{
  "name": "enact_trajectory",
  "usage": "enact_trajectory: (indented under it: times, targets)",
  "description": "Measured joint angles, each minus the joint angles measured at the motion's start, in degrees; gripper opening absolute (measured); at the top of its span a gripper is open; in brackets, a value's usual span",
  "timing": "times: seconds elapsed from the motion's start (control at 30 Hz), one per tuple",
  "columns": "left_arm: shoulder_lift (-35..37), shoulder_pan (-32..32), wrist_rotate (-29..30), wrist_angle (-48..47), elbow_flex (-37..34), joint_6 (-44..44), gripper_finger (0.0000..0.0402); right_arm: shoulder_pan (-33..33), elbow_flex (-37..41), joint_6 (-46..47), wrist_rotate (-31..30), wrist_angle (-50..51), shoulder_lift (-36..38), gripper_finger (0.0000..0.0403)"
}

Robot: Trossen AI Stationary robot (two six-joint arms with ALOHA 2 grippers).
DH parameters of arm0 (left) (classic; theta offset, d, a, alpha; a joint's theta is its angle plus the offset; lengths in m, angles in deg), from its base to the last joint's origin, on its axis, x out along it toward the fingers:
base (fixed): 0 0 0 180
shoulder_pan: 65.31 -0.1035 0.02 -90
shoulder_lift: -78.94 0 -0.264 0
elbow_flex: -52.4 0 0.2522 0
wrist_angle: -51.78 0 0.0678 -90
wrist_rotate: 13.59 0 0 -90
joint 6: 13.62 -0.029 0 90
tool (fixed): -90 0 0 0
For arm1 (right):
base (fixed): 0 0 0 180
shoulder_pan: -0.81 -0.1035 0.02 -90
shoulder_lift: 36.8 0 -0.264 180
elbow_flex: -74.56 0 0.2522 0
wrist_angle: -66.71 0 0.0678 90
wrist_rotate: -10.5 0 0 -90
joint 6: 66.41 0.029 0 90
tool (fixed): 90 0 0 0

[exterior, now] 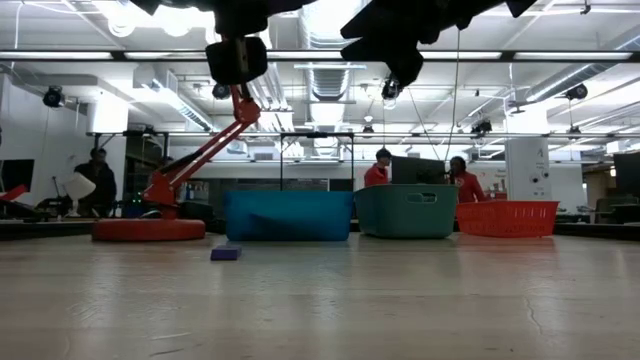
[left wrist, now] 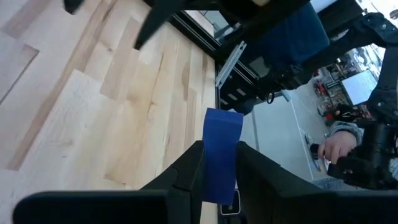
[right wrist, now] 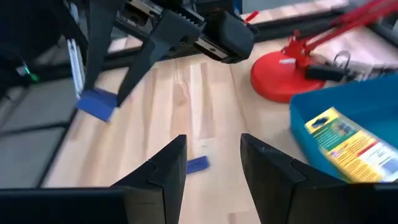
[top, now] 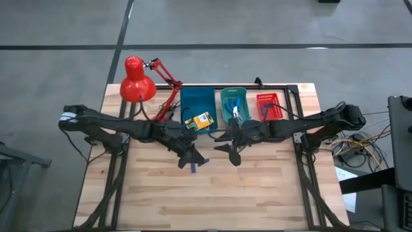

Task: Pick & Place School Supplies
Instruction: Put the blue eraser into the red bin

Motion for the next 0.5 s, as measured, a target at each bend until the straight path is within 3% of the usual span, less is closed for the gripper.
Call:
enact_trajectory:
  times: [0.1,0.33,0.5]
  targets:
    - [-0.2,0.7,0.1,-0.1,0.0,0.5,0.0083,-0.2,0.0,-9.2,-1.2,0.2,0.0,0.0146]
    - [-0.2,2.0,-0.3,-0.1,0.0,0.4,0.0083,-3.7,0.0,-47.2,-1.2,0.0,0.0,0.0146]
    - [-0.2,2.0,-0.2,0.2,0.0,1.1,0.0083,-4.3,0.0,-57.2,-1.3,-0.1,-0.5,0.0146]
